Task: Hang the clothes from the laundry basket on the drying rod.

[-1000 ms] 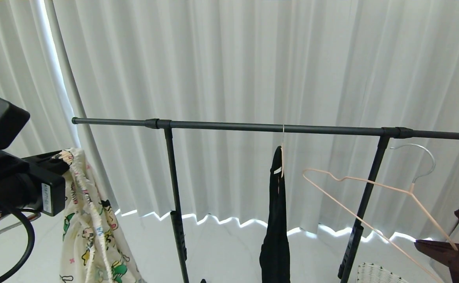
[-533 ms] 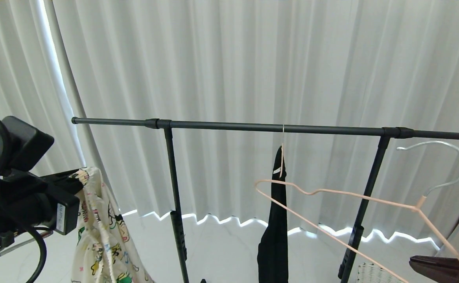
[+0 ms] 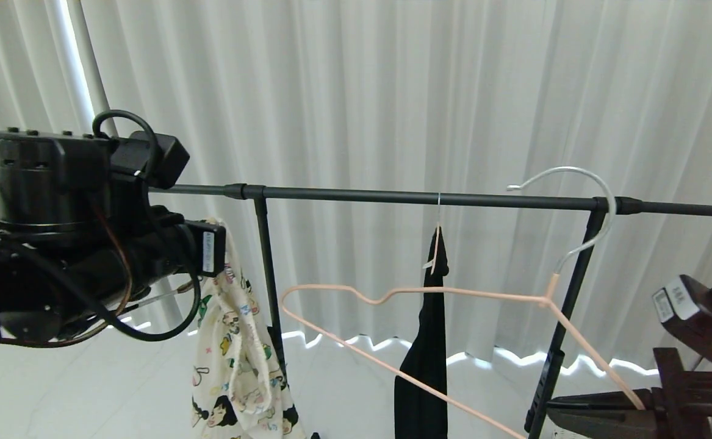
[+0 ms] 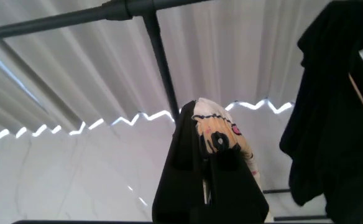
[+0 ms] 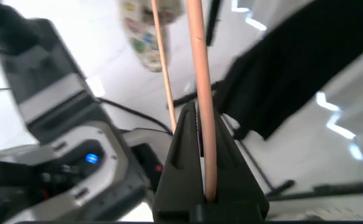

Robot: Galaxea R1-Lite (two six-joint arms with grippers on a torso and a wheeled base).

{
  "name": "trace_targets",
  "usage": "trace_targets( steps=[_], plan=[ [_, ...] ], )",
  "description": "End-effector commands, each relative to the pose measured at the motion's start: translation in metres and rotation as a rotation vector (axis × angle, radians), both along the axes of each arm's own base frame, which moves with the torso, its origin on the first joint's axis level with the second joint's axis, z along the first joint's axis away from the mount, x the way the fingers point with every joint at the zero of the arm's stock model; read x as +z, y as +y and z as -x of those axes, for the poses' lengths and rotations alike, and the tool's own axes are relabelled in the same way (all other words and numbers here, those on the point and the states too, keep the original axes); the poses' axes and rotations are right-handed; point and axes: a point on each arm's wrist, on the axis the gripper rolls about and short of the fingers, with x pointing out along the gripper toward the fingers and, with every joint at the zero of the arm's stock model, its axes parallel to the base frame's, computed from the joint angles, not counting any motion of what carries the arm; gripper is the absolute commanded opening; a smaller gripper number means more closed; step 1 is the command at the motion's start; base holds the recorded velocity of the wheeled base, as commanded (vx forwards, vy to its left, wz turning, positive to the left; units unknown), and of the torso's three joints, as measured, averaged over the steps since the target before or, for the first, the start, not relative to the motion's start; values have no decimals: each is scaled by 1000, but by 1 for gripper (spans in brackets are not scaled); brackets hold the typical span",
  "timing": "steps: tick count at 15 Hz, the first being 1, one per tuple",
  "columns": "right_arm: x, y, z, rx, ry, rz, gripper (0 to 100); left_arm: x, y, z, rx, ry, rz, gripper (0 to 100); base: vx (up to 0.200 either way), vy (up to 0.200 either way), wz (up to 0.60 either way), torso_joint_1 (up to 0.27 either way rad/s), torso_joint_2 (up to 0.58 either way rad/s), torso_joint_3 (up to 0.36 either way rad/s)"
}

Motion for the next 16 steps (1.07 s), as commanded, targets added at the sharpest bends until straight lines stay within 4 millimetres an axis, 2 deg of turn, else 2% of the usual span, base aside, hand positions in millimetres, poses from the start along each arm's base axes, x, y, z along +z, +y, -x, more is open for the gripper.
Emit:
trace_targets(
  steps=[1, 5, 14, 16],
  plan=[
    [-12, 21, -13, -5, 45, 43, 0, -11, -18, -16, -27, 44, -11, 0, 0, 0, 0, 0, 0, 0],
    [-23, 41, -32, -62, 30, 48, 0, -3, -34, -16, -46, 30, 98, 0, 0, 0, 0, 0, 0, 0],
    [-21, 52, -44, -93, 15, 39, 0, -1, -37, -13, -30, 19, 94, 0, 0, 0, 0, 0, 0, 0],
    [-22, 64, -54, -161, -8, 35, 0, 1, -39, -12, -41, 13, 97, 0, 0, 0, 0, 0, 0, 0]
  ],
)
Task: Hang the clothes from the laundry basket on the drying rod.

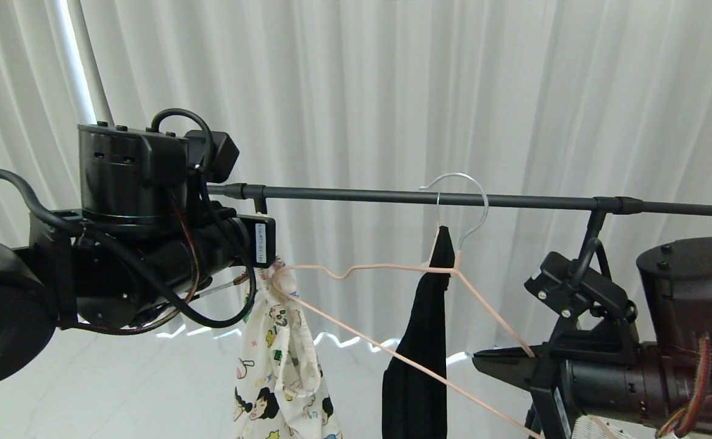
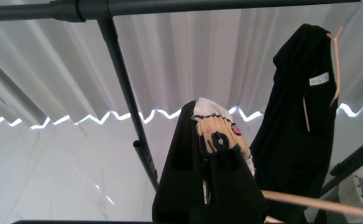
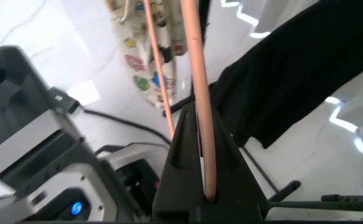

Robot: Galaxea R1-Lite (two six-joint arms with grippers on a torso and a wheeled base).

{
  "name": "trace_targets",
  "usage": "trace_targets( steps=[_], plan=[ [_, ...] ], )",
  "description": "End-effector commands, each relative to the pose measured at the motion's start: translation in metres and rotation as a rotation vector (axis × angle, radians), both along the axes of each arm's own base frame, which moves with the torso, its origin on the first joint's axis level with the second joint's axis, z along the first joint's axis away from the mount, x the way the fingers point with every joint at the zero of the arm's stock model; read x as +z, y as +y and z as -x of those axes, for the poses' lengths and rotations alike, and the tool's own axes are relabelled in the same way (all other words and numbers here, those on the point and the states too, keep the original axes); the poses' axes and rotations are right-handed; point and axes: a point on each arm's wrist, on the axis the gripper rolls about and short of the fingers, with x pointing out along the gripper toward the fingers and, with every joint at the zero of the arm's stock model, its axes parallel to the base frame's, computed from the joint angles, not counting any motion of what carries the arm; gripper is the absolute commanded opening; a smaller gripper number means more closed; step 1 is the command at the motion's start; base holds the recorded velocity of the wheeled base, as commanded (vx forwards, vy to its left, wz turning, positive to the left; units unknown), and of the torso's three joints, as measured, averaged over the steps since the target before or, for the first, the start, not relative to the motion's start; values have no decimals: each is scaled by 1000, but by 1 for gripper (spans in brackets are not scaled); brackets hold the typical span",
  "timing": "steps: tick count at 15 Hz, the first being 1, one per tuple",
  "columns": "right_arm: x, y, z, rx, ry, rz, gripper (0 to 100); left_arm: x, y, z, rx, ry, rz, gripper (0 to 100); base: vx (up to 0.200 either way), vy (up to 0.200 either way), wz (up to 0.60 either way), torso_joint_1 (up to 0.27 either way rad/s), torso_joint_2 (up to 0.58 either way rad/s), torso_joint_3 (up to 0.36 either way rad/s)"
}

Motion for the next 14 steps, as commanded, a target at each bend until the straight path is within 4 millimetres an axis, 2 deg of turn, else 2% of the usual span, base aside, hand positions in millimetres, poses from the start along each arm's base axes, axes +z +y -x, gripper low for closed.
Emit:
trace_targets(
  steps=[1, 6, 9, 14],
  plan=[
    [-4, 16, -8, -16, -6, -7, 0, 3, -1, 1, -5, -11, 6, 0, 0, 0, 0, 0, 0, 0],
    [-4, 37, -10, 14, 3, -27, 0, 9, -6, 3, -20, -25, 25, 0, 0, 0, 0, 0, 0, 0],
    [-11, 49, -16, -32, -3, -8, 0, 20, -19, 12, -68, -54, 70, 0, 0, 0, 0, 0, 0, 0],
    [-22, 77, -8, -47, 23, -47, 0, 37, -46, 30, -188, -96, 106, 0, 0, 0, 0, 0, 0, 0]
  ],
)
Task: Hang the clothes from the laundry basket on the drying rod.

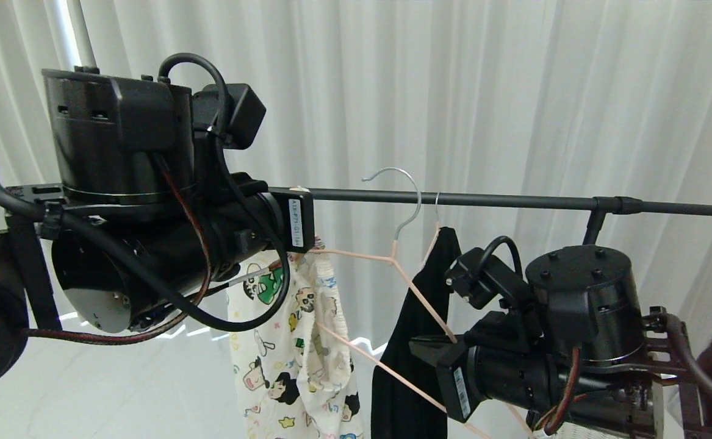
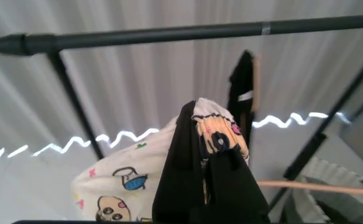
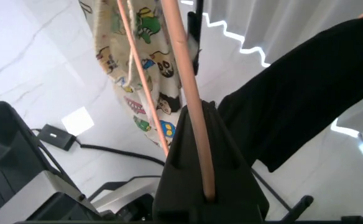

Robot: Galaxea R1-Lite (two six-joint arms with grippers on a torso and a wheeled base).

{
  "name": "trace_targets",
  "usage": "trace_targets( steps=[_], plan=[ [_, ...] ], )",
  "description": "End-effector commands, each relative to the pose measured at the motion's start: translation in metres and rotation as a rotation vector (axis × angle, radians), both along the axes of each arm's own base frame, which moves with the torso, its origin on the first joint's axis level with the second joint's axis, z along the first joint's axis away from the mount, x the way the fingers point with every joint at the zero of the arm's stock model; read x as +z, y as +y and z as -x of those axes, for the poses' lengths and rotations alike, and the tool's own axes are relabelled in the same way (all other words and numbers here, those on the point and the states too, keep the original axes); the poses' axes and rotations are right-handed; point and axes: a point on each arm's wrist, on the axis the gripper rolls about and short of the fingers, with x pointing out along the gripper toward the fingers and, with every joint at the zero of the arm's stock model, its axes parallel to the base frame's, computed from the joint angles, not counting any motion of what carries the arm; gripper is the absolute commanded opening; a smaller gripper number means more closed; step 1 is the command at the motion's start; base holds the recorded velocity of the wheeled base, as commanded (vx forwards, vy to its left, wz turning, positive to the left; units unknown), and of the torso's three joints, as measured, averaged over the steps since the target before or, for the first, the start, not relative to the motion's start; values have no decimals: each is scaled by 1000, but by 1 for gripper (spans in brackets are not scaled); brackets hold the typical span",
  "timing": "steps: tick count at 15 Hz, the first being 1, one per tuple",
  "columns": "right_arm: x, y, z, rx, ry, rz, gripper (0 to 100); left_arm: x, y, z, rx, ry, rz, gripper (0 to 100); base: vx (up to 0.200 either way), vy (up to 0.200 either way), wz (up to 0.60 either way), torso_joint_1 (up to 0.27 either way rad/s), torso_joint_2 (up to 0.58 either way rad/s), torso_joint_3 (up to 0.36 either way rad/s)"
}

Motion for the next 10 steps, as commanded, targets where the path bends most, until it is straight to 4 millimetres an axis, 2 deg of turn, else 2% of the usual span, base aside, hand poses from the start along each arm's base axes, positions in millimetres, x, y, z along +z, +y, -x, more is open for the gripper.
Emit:
trace_targets(
  steps=[1, 5, 10],
  plan=[
    [-8, 13, 3, 19, 21, 12, 0, 4, -8, 7, -39, -11, 10, 0, 0, 0, 0, 0, 0, 0],
    [-6, 22, 0, -1, 13, 4, 0, 6, -24, 22, -122, -15, 13, 0, 0, 0, 0, 0, 0, 0],
    [-3, 29, 0, -8, 18, -21, 0, 9, -33, 30, -165, -22, 20, 0, 0, 0, 0, 0, 0, 0]
  ],
)
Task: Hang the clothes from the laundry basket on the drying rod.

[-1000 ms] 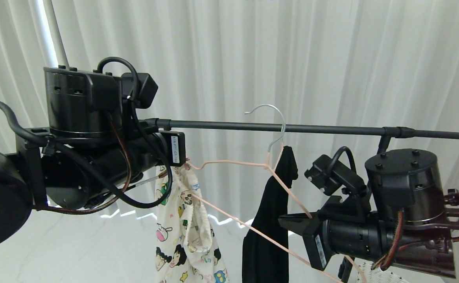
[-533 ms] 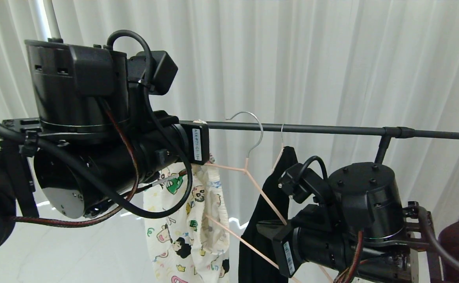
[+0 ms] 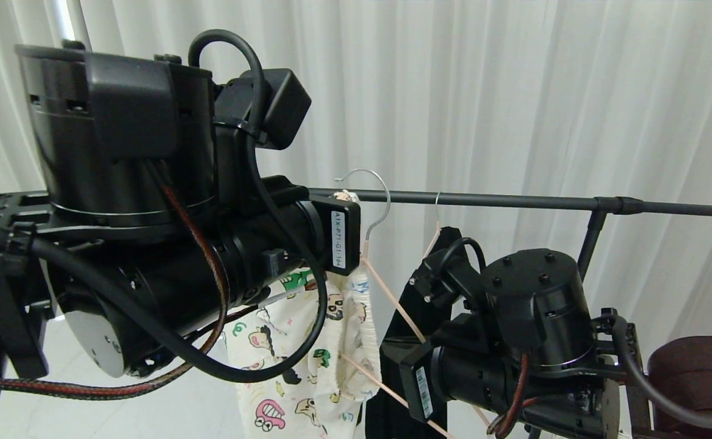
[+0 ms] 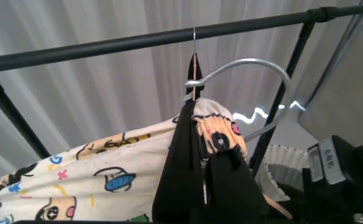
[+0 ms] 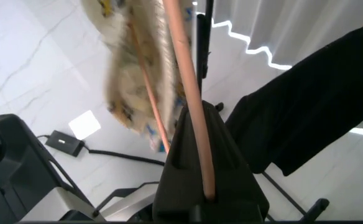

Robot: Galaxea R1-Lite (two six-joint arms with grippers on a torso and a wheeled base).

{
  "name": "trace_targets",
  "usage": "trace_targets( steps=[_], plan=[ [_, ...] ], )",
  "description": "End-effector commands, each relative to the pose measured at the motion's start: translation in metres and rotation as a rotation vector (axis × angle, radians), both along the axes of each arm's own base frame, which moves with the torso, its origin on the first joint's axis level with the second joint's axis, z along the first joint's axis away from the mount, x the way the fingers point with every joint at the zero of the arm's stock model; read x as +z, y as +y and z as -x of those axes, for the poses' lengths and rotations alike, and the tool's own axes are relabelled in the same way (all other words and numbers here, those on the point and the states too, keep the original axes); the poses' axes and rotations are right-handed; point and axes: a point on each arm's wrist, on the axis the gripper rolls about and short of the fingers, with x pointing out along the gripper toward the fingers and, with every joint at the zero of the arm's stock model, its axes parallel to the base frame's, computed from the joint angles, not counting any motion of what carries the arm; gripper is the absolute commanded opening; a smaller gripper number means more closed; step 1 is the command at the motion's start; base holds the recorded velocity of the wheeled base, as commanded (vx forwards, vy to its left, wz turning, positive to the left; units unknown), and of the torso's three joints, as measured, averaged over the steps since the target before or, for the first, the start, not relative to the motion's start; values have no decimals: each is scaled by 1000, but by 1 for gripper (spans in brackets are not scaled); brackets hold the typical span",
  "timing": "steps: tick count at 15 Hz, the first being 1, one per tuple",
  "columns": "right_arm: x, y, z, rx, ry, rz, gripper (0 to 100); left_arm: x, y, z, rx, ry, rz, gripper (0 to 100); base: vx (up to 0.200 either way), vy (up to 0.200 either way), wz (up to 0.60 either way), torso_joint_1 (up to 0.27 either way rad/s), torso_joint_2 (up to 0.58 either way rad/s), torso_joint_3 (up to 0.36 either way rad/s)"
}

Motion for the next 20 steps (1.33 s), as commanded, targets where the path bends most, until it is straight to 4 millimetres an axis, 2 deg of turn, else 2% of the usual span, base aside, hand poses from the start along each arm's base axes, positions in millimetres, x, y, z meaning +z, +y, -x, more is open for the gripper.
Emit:
trace_targets(
  steps=[1, 7, 8, 13, 20],
  plan=[
    [0, 1, 0, -1, -1, 1, 0, 1, -1, 1, -7, -3, 2, 0, 0, 0, 0, 0, 0, 0],
    [3, -2, -1, -103, 1, -18, 0, 1, 3, -2, 116, -20, -16, 0, 0, 0, 0, 0, 0, 0],
    [4, -2, -1, -104, -3, -21, 0, 1, 3, -3, 116, -20, -16, 100, 0, 0, 0, 0, 0, 0],
    [9, -5, 0, -117, -19, -33, 0, 1, 1, -4, 115, -23, -18, 100, 0, 0, 0, 0, 0, 0],
    [29, -18, -3, -178, -73, -96, 0, 3, 12, -17, 169, -46, -55, 100, 0, 0, 0, 0, 0, 0]
  ],
)
